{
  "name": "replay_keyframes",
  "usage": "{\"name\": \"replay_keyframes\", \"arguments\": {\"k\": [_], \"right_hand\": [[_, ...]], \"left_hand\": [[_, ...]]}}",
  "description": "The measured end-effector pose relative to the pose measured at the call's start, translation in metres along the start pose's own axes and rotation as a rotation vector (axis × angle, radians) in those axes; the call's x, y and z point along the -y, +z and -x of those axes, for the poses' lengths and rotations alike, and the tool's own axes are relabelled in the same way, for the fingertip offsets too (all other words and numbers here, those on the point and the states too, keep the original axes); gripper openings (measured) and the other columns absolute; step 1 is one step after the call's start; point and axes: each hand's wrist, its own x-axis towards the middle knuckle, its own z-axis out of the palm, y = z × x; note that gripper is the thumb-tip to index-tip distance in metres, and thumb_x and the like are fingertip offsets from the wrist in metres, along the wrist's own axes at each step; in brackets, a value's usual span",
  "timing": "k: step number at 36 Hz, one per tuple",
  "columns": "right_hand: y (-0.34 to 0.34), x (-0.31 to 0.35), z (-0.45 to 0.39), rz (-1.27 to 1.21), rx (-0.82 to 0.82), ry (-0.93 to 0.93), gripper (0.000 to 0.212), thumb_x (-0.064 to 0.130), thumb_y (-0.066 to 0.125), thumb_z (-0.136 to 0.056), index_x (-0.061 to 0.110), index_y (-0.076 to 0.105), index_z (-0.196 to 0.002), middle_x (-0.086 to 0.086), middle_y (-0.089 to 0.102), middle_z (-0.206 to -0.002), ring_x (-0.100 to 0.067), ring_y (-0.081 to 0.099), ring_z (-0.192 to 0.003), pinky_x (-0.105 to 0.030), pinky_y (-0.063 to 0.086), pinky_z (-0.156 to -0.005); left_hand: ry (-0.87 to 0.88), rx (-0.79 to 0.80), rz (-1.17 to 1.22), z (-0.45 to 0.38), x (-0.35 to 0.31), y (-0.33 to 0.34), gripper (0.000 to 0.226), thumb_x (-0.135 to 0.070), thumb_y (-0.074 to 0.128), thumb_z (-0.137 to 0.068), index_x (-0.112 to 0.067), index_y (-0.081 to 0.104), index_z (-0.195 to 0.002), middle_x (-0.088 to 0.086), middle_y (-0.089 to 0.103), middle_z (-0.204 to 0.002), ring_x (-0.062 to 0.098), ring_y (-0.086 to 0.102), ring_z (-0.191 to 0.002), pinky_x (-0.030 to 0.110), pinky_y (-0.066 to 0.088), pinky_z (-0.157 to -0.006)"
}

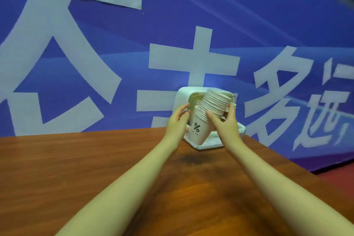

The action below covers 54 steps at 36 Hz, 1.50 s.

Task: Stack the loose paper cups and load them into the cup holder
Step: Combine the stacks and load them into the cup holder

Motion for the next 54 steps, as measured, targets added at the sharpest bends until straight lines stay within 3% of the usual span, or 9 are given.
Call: {"name": "replay_keyframes", "arguments": {"k": [4,8,11,17,24,29,33,44,54], "right_hand": [[-0.049,-0.013,-0.041,0.016,-0.183,0.035,0.068,0.024,0.074,-0.085,0.030,0.035,-0.139,0.005,0.056,-0.123,-0.012,0.058,-0.107,-0.053,0.051,-0.096],[-0.068,-0.030,-0.077,0.042,-0.264,0.005,0.064,0.022,0.074,-0.085,0.033,0.036,-0.136,0.003,0.054,-0.124,-0.017,0.055,-0.111,-0.049,0.050,-0.098],[-0.064,-0.049,-0.095,0.092,-0.257,-0.001,0.067,0.020,0.073,-0.086,0.026,0.034,-0.141,0.016,0.054,-0.112,-0.009,0.053,-0.104,-0.038,0.046,-0.097],[-0.042,-0.098,-0.110,0.225,-0.088,0.063,0.082,0.023,0.076,-0.082,0.025,0.028,-0.149,0.007,0.055,-0.127,-0.012,0.054,-0.112,-0.032,0.043,-0.096],[-0.036,-0.127,-0.101,0.392,0.082,0.102,0.059,0.016,0.075,-0.082,0.020,0.042,-0.132,0.002,0.062,-0.117,-0.017,0.059,-0.106,-0.026,0.041,-0.088],[-0.029,-0.133,-0.112,0.418,0.089,0.149,0.092,0.030,0.073,-0.082,0.019,0.016,-0.153,-0.006,0.044,-0.149,-0.024,0.043,-0.135,-0.047,0.036,-0.112],[-0.022,-0.137,-0.112,0.428,0.081,0.116,0.096,0.030,0.073,-0.084,0.018,0.009,-0.155,-0.007,0.032,-0.157,-0.025,0.032,-0.143,-0.049,0.030,-0.116],[-0.042,-0.131,-0.109,0.588,0.008,0.099,0.098,0.062,0.061,-0.059,0.029,0.030,-0.146,-0.008,0.048,-0.132,-0.024,0.039,-0.129,-0.049,0.039,-0.105],[-0.040,-0.104,-0.132,0.611,-0.046,-0.023,0.067,0.050,0.050,-0.088,0.021,0.038,-0.147,-0.004,0.043,-0.146,-0.022,0.036,-0.137,-0.047,0.035,-0.110]], "left_hand": [[0.046,0.024,-0.170,-0.026,0.037,0.028,0.034,-0.009,0.045,-0.099,-0.026,0.054,-0.126,-0.002,0.057,-0.124,0.012,0.052,-0.121,0.024,0.039,-0.099],[0.093,0.019,-0.435,-0.040,0.078,0.039,0.046,-0.007,0.044,-0.095,-0.024,0.048,-0.138,-0.003,0.047,-0.143,0.012,0.039,-0.133,0.016,0.027,-0.102],[0.117,0.009,-0.479,-0.046,0.102,0.040,0.050,-0.008,0.042,-0.095,-0.025,0.044,-0.142,-0.008,0.043,-0.145,0.008,0.035,-0.135,0.012,0.020,-0.102],[0.192,0.089,-0.646,-0.056,0.145,0.032,0.051,-0.015,0.044,-0.098,-0.028,0.036,-0.146,-0.013,0.030,-0.153,0.007,0.019,-0.143,0.014,0.011,-0.111],[0.214,0.059,-0.695,-0.056,0.149,0.036,0.047,-0.019,0.047,-0.097,-0.031,0.041,-0.142,-0.012,0.027,-0.153,0.006,0.014,-0.143,0.019,0.019,-0.109],[0.224,0.041,-0.705,-0.057,0.148,0.036,0.045,-0.019,0.048,-0.096,-0.031,0.045,-0.139,-0.011,0.030,-0.152,0.006,0.017,-0.142,0.021,0.023,-0.109],[0.235,0.037,-0.712,-0.058,0.149,0.035,0.043,-0.022,0.049,-0.095,-0.031,0.047,-0.138,-0.013,0.032,-0.149,0.004,0.018,-0.140,0.019,0.024,-0.107],[0.244,0.034,-0.687,-0.060,0.149,0.033,0.039,-0.022,0.052,-0.095,-0.027,0.052,-0.134,-0.010,0.039,-0.145,0.006,0.024,-0.136,0.033,0.038,-0.107],[0.253,0.020,-0.626,-0.061,0.148,0.031,0.039,-0.018,0.055,-0.095,-0.024,0.053,-0.134,-0.010,0.043,-0.143,0.006,0.028,-0.136,0.017,0.024,-0.106]]}}
